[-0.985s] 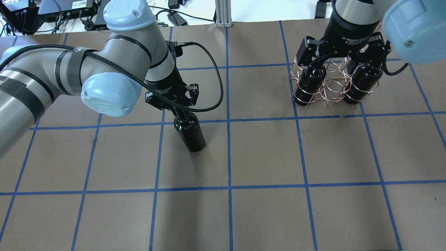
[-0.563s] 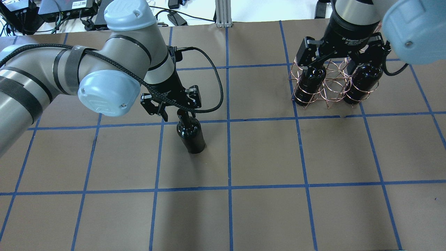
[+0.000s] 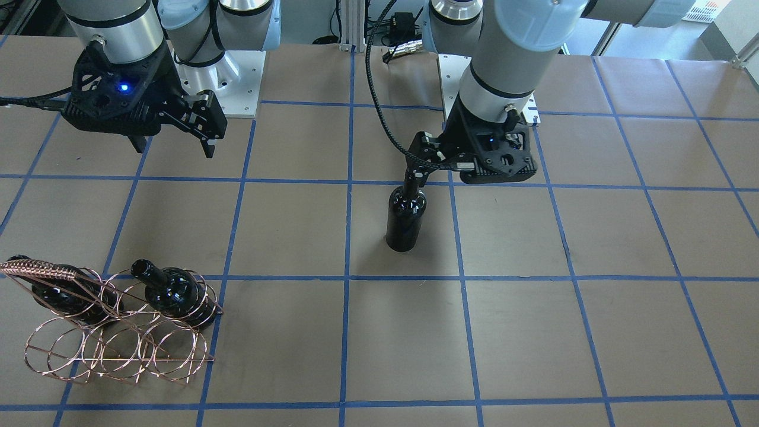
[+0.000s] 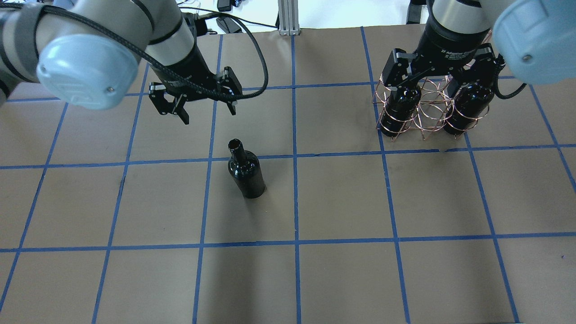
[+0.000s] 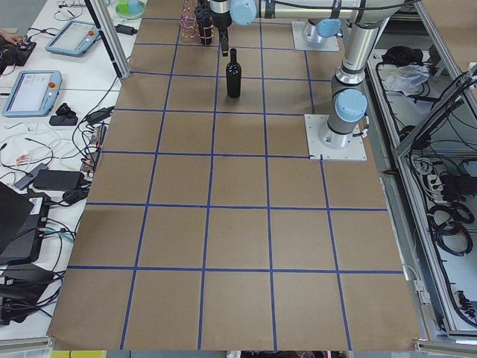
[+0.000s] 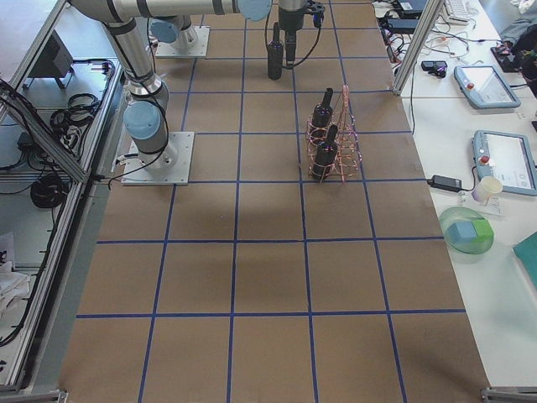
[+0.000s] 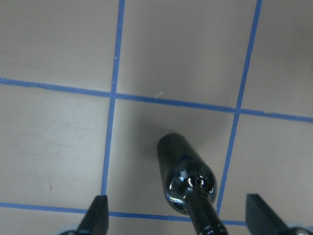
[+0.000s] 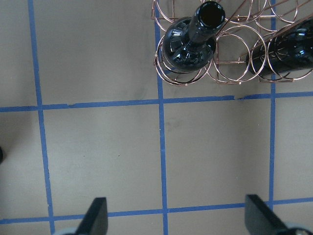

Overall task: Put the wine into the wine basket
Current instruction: 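Open the left gripper and withdraw it from the bottle, then release the wire basket and move the right gripper over the upright bottle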

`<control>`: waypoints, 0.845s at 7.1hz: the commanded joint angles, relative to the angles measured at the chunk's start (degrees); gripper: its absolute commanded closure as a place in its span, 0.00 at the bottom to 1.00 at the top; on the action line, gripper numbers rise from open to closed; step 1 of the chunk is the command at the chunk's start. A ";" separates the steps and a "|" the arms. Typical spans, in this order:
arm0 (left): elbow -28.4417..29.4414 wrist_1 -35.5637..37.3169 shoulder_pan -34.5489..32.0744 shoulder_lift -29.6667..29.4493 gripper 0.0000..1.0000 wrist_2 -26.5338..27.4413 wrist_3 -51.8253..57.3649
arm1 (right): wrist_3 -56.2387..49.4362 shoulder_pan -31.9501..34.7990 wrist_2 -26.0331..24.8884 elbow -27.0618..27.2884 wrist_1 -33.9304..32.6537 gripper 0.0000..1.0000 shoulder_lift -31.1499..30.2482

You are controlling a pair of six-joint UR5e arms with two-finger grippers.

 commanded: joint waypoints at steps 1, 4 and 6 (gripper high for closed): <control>5.37 -2.95 7.40 0.15 0.00 0.66 8.21 | -0.68 -0.08 -0.03 -0.13 -0.43 0.00 -0.07; 5.21 -3.92 14.82 0.76 0.00 8.71 15.47 | 1.32 1.84 4.36 -0.31 -3.75 0.00 0.37; 2.06 -3.84 14.82 1.55 0.00 8.32 15.65 | 13.65 9.72 4.10 -1.97 -6.74 0.00 3.60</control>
